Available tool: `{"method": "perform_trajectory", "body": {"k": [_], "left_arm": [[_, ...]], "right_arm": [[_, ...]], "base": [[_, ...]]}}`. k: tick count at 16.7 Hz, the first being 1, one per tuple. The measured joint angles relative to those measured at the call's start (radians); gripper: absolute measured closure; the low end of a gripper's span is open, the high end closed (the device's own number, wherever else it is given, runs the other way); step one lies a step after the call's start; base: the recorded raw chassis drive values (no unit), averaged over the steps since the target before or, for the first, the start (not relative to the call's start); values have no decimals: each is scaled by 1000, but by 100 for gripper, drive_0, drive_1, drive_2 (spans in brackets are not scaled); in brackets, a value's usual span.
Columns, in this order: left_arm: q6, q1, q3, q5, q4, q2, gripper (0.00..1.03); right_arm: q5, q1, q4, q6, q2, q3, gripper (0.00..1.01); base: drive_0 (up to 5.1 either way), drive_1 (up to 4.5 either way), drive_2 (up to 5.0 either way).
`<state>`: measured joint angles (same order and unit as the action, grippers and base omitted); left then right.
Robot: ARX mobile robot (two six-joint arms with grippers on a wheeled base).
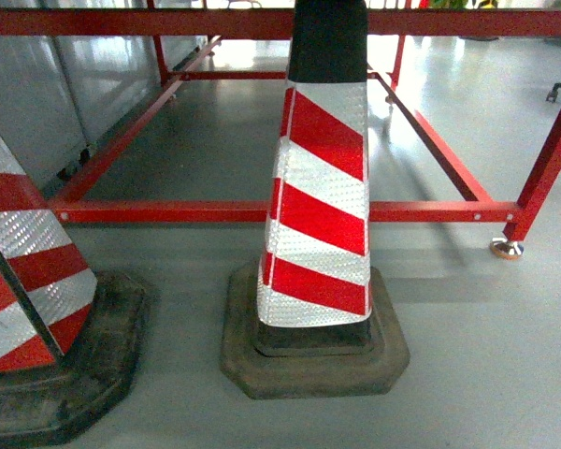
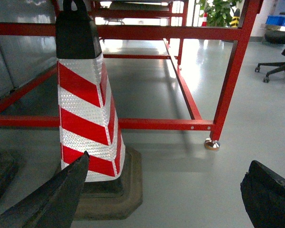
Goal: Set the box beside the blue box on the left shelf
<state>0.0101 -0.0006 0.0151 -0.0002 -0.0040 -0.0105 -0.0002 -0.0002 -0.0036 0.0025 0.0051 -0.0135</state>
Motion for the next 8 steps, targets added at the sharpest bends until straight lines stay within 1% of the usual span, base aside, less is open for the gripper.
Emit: {"method": "perform_trajectory", "body": {"k": [8], "left_arm": [[0,0,0,0,0,0,5]], "right_arm": [[0,0,0,0,0,0,3]], "base": [[0,0,0]]}}
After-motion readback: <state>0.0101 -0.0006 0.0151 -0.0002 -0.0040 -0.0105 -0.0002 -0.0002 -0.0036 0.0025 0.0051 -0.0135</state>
